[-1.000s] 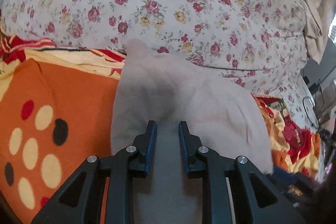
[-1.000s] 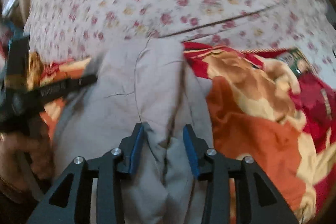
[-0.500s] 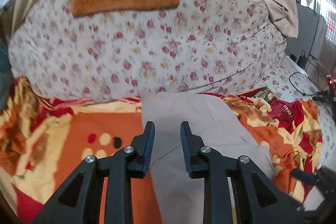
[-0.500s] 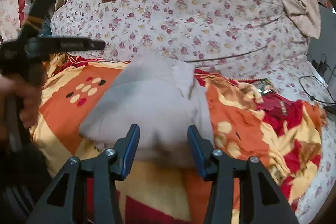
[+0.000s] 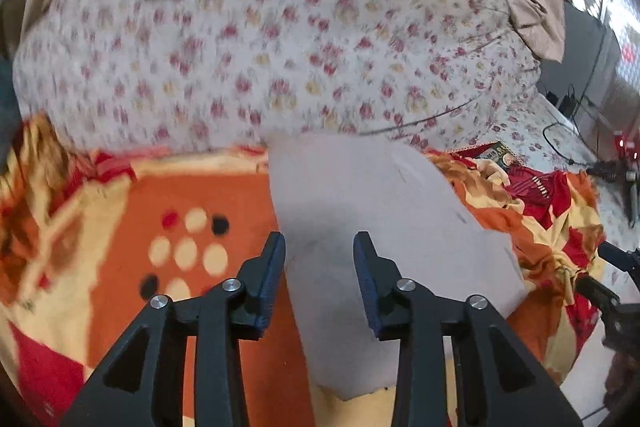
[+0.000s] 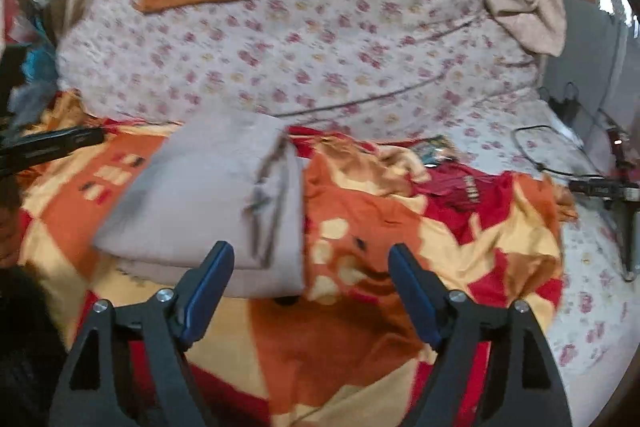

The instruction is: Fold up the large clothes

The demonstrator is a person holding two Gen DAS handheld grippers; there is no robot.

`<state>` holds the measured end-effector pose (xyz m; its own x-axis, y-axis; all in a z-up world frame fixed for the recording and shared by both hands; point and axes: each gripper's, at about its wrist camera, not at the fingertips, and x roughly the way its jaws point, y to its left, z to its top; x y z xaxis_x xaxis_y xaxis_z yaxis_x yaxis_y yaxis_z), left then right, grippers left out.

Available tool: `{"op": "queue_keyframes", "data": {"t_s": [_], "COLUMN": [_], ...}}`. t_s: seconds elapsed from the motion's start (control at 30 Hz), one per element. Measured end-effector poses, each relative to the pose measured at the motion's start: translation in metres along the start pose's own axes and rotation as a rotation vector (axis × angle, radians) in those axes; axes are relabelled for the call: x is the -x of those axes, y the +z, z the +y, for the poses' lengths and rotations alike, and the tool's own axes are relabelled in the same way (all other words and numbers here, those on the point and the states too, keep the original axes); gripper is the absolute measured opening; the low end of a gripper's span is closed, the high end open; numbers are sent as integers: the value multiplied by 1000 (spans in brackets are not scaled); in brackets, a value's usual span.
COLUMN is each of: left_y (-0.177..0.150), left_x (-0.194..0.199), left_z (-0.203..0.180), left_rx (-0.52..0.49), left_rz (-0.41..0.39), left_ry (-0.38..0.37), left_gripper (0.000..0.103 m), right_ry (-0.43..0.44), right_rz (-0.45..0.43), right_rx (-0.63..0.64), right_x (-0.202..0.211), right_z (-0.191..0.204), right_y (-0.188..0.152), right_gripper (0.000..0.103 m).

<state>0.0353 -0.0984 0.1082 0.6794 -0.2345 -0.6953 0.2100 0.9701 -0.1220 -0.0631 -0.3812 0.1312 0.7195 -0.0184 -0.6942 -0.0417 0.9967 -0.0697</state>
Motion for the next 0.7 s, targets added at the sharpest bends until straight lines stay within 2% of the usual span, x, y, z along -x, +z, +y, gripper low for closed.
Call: {"op": "queue_keyframes", "data": {"t_s": [0.2, 0.37, 0.53, 0.7], "left_y": [-13, -11, -12, -15], "left_x": [-27, -43, -61, -70], "left_z": [21, 28, 35, 35], "left_rx": [69, 118, 176, 187], "left_rz": [42, 23, 43, 66], "left_ry": [15, 21, 1, -12], "left_gripper": [29, 29, 29, 29], "right_ry": [-248, -351, -367, -362], "right_rz": [55, 77, 89, 108], "right_rx": [-28, -41, -43, -39], "right_x": [-25, -43, -54, -67], "right_z": [-10, -23, -29, -31], "right_y": [0, -1, 1, 3], "right_gripper": [83, 83, 83, 83]}}
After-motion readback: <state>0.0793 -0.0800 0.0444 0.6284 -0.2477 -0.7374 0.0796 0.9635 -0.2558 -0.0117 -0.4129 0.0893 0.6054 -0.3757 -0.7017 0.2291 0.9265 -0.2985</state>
